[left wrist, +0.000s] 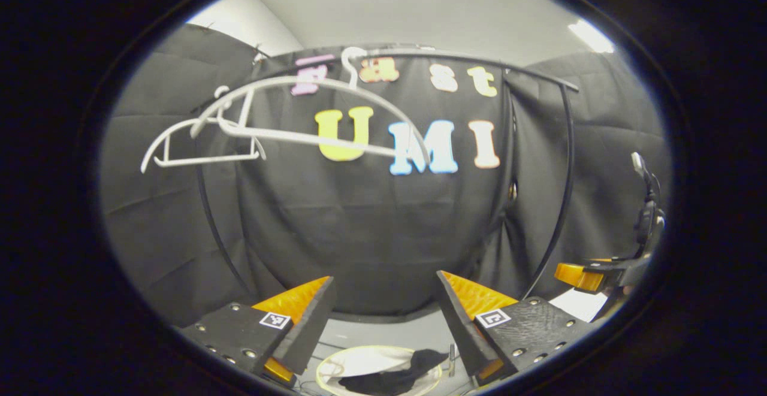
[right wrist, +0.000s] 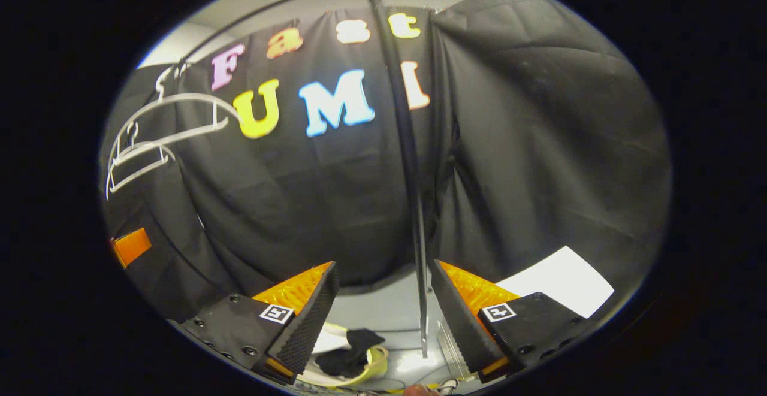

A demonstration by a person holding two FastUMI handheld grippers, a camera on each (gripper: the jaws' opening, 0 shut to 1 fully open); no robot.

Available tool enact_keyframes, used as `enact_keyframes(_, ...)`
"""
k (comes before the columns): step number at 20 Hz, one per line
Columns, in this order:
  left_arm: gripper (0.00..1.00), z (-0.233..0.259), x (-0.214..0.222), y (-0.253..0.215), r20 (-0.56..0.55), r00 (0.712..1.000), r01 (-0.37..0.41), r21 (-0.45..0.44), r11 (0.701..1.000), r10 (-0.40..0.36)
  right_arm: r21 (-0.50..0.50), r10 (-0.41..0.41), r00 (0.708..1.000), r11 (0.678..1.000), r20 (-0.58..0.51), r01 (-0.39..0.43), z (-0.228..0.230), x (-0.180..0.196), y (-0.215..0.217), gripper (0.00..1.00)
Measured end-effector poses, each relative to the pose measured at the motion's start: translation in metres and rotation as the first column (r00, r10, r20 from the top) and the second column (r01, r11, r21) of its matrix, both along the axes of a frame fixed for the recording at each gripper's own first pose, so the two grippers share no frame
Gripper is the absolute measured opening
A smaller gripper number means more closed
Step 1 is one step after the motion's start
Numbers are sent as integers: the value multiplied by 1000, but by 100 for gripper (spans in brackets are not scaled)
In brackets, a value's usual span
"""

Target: Grasp the clothes on the hanger with both hands and then place them into the laundry hamper below.

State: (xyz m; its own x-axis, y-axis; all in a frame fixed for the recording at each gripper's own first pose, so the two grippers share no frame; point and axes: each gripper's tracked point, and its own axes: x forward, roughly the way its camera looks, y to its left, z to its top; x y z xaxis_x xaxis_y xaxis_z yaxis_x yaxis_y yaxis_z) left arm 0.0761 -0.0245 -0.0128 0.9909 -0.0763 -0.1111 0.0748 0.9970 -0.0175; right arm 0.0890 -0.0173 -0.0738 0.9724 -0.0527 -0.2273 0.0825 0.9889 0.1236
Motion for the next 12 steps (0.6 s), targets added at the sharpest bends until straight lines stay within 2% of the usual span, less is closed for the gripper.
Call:
enact_keyframes(1, 96, 23, -4, -4, 45, 999, -6, -8, 1000, 6, 17, 11, 999, 1000, 46, -12, 15, -3, -4, 98)
enact_keyframes(2, 95, 45, -12, -8, 89, 996, -16, -16, 1000, 17, 37, 29, 996, 999, 81, -32, 26, -4, -6, 93)
enact_keyframes(3, 95, 65, -19, -7, 135, 990, -29, -27, 999, 33, 51, 53, 992, 997, 118, -60, 37, -5, -10, 98)
enact_keyframes(4, 95, 83, -25, -7, 172, 984, -38, -39, 999, 44, 52, 65, 985, 996, 158, -75, 50, -6, -15, 93)
enact_keyframes(5, 95, 96, -31, -9, 202, 978, -40, -55, 998, 50, 36, 72, 977, 996, 199, -80, 60, -7, -20, 93)
enact_keyframes(6, 95, 105, -36, -11, 212, 975, -47, -75, 996, 62, 7, 71, 970, 997, 234, -75, 67, -7, -27, 98)
enact_keyframes(9, 95, 112, -39, -11, 205, 973, -85, -121, 989, 109, -71, 69, 961, 996, 266, -52, 76, -8, -41, 98)
enact_keyframes(11, 95, 114, -41, -7, 237, 967, -78, -95, 992, 98, -69, 69, 961, 996, 268, -52, 81, -16, -40, 98)
enact_keyframes(12, 95, 112, -42, -2, 244, 965, -76, -73, 994, 92, -66, 54, 956, 997, 288, -37, 84, -18, -42, 92)
